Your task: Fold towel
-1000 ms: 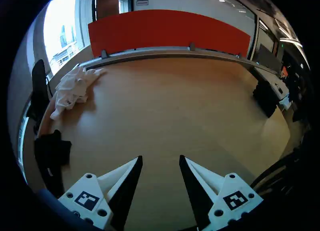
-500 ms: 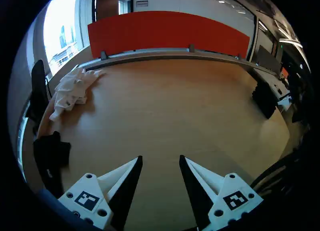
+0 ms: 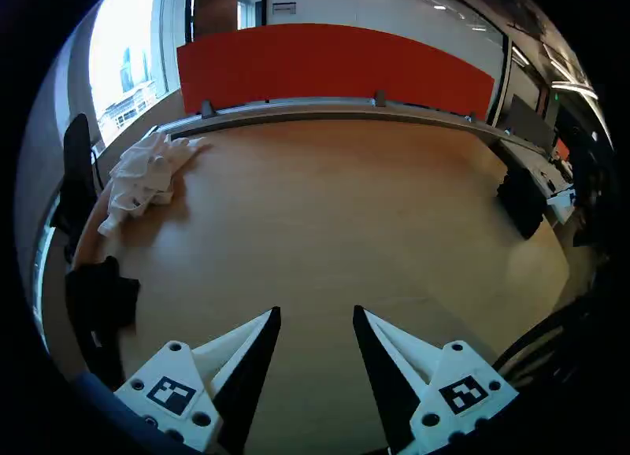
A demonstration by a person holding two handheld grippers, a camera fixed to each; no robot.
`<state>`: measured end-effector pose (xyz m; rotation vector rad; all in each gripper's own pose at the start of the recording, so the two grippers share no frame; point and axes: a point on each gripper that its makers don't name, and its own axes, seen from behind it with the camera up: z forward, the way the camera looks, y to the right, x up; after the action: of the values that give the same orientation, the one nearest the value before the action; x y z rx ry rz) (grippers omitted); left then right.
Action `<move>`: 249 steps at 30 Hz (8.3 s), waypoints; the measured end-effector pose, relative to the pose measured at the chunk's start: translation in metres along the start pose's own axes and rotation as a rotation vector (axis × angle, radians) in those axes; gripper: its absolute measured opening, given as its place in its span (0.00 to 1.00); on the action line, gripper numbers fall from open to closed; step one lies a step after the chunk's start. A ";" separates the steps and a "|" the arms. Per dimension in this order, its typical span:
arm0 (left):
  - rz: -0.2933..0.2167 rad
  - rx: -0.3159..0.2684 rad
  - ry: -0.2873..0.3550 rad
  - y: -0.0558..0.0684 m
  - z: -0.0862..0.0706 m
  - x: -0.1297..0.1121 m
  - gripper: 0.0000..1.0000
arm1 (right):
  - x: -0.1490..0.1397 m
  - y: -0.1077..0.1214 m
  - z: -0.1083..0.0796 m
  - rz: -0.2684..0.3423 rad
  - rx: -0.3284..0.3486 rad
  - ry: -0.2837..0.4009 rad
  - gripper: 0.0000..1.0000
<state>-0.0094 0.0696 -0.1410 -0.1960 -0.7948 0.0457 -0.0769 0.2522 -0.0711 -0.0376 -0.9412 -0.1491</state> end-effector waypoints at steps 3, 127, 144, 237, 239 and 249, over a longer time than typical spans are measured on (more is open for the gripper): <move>-0.001 -0.001 0.000 0.000 0.000 0.000 0.67 | 0.005 -0.002 -0.003 0.037 0.001 0.028 1.00; -0.073 0.143 0.743 -0.084 -0.048 0.239 0.67 | 0.242 -0.222 -0.178 0.115 0.052 0.869 1.00; -0.011 0.165 0.752 -0.072 -0.041 0.228 0.67 | 0.245 -0.244 -0.184 0.111 0.068 0.851 1.00; -0.040 0.189 0.813 -0.096 0.080 0.098 0.67 | 0.198 -0.275 -0.116 0.111 0.057 0.882 1.00; -0.041 0.189 0.813 -0.096 0.080 0.099 0.67 | 0.198 -0.271 -0.115 0.111 0.052 0.885 1.00; -0.040 0.189 0.814 -0.096 0.081 0.098 0.67 | 0.198 -0.247 -0.118 0.121 0.016 0.928 1.00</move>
<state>-0.0016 -0.0004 0.0014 -0.0080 0.0188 0.0004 0.0969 -0.0256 0.0113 -0.0069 -0.0132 -0.0336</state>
